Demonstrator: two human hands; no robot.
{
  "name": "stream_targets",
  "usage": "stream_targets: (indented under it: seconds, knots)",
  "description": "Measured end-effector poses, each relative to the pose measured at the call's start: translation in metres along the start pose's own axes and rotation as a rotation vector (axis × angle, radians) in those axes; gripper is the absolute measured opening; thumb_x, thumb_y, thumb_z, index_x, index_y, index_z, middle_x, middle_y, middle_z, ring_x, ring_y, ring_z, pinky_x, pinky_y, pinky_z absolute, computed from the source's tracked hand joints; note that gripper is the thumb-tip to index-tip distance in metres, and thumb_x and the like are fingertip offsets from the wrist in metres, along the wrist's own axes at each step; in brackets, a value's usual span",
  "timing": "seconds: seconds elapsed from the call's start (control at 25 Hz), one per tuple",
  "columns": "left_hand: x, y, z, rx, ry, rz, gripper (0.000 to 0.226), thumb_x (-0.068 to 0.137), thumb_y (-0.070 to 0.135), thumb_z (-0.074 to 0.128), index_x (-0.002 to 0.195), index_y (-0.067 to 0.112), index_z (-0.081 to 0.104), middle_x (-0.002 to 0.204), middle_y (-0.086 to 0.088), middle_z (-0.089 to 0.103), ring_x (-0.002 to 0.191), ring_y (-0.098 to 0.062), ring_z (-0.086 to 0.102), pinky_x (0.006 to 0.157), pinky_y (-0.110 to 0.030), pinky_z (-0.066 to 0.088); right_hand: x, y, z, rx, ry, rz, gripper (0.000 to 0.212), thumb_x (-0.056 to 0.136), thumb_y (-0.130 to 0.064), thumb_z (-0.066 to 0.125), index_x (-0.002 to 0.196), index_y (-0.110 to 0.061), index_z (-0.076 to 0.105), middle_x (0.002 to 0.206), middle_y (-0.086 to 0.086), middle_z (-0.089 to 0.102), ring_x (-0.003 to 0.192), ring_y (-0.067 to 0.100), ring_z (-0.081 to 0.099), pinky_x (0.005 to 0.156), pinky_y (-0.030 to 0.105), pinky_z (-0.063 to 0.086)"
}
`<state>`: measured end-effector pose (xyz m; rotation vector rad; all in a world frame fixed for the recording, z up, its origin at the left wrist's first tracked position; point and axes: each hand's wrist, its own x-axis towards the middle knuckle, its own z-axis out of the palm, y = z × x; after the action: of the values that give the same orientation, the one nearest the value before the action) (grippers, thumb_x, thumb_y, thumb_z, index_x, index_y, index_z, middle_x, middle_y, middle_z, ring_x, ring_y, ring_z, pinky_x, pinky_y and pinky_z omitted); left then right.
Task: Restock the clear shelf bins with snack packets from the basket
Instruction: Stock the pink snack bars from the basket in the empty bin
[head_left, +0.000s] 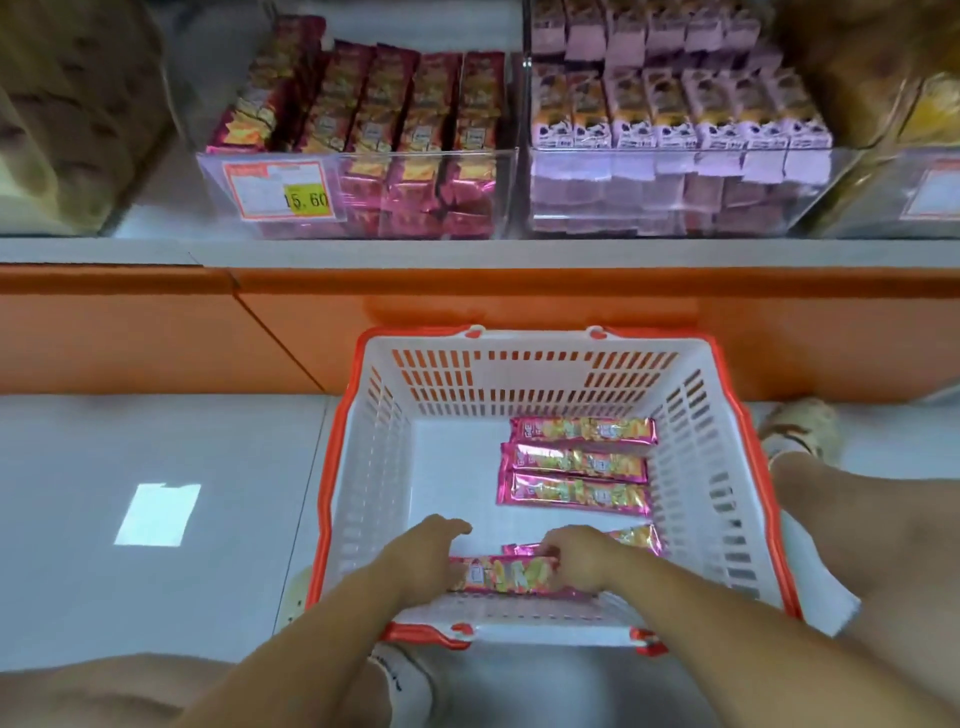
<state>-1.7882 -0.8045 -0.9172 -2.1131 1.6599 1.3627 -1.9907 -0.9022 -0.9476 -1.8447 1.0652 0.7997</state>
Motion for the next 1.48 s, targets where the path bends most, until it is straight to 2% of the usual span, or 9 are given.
stream_targets:
  seconds: [0.08, 0.28, 0.44, 0.64, 0.8, 0.92, 1.04, 1.16, 1.48]
  knots:
    - [0.003, -0.003, -0.004, -0.001, 0.005, -0.018, 0.058, 0.094, 0.032, 0.057, 0.147, 0.027, 0.031, 0.152, -0.002, 0.032, 0.134, -0.019, 0.040, 0.109, -0.029, 0.031, -0.003, 0.000, -0.016, 0.175, 0.022, -0.004, 0.046, 0.084, -0.026, 0.072, 0.127, -0.020, 0.058, 0.130, 0.005, 0.056, 0.110, 0.022, 0.058, 0.081, 0.026, 0.047]
    - [0.011, -0.001, -0.019, -0.024, 0.078, 0.053, 0.066, 0.090, 0.026, 0.064, 0.147, 0.028, 0.033, 0.149, -0.001, 0.039, 0.127, -0.020, 0.046, 0.105, -0.028, 0.036, -0.038, -0.011, -0.066, 0.509, 0.086, -0.080, 0.040, 0.081, -0.020, 0.077, 0.119, -0.021, 0.065, 0.145, 0.000, 0.045, 0.126, 0.024, 0.051, 0.098, 0.033, 0.043]
    - [0.007, 0.007, -0.031, -0.176, 0.065, 0.128, 0.054, 0.087, 0.017, 0.064, 0.136, 0.032, 0.048, 0.127, 0.003, 0.060, 0.106, -0.017, 0.061, 0.088, -0.026, 0.049, -0.060, -0.010, -0.096, 0.895, 0.125, -0.193, 0.035, 0.081, -0.001, 0.072, 0.113, -0.017, 0.069, 0.116, 0.003, 0.066, 0.091, 0.021, 0.069, 0.078, 0.033, 0.058]
    - [-0.006, 0.020, -0.034, -0.378, -0.032, 0.131, 0.041, 0.088, 0.019, 0.064, 0.127, 0.029, 0.057, 0.103, 0.005, 0.067, 0.099, -0.019, 0.065, 0.086, -0.031, 0.053, -0.069, -0.014, -0.105, 1.351, 0.458, -0.253, 0.020, 0.083, -0.004, 0.069, 0.099, -0.008, 0.058, 0.078, 0.003, 0.066, 0.066, 0.015, 0.065, 0.067, 0.027, 0.056]
    - [-0.010, 0.036, -0.031, -0.504, 0.024, 0.143, 0.059, 0.083, 0.030, 0.073, 0.136, 0.031, 0.047, 0.128, 0.004, 0.050, 0.114, -0.016, 0.057, 0.088, -0.026, 0.049, -0.075, -0.025, -0.096, 1.432, 0.513, -0.269, 0.010, 0.085, -0.005, 0.067, 0.088, -0.007, 0.057, 0.069, 0.002, 0.064, 0.060, 0.015, 0.061, 0.058, 0.023, 0.056]
    - [-0.009, 0.036, -0.035, -0.635, 0.005, 0.133, 0.050, 0.085, 0.019, 0.071, 0.131, 0.027, 0.053, 0.114, -0.005, 0.062, 0.096, -0.022, 0.069, 0.086, -0.040, 0.057, -0.078, -0.032, -0.096, 1.512, 0.521, -0.300, 0.012, 0.088, -0.007, 0.064, 0.099, -0.009, 0.060, 0.082, 0.007, 0.065, 0.066, 0.016, 0.061, 0.059, 0.023, 0.056]
    - [-0.017, 0.045, -0.038, -0.716, -0.046, 0.126, 0.040, 0.089, 0.017, 0.067, 0.126, 0.024, 0.057, 0.108, -0.003, 0.066, 0.093, -0.019, 0.069, 0.081, -0.032, 0.058, -0.079, -0.034, -0.093, 1.418, 0.373, -0.327, 0.048, 0.087, -0.005, 0.065, 0.125, -0.029, 0.048, 0.098, 0.006, 0.065, 0.084, 0.020, 0.066, 0.083, 0.038, 0.053]
    - [-0.021, 0.053, -0.041, -0.808, -0.059, 0.146, 0.032, 0.092, 0.014, 0.063, 0.121, 0.024, 0.058, 0.109, -0.003, 0.070, 0.091, -0.019, 0.070, 0.080, -0.031, 0.057, -0.078, -0.041, -0.075, 1.238, 0.242, -0.284, 0.074, 0.085, 0.003, 0.065, 0.139, -0.040, 0.037, 0.114, 0.009, 0.061, 0.101, 0.025, 0.065, 0.082, 0.041, 0.055]
    - [-0.033, 0.056, -0.054, -0.810, -0.072, 0.157, 0.029, 0.093, 0.015, 0.061, 0.120, 0.024, 0.056, 0.112, -0.004, 0.070, 0.097, -0.021, 0.070, 0.084, -0.034, 0.057, -0.086, -0.048, -0.069, 1.226, 0.316, -0.294, 0.066, 0.086, 0.000, 0.067, 0.137, -0.035, 0.044, 0.103, 0.004, 0.069, 0.091, 0.023, 0.070, 0.082, 0.044, 0.057]
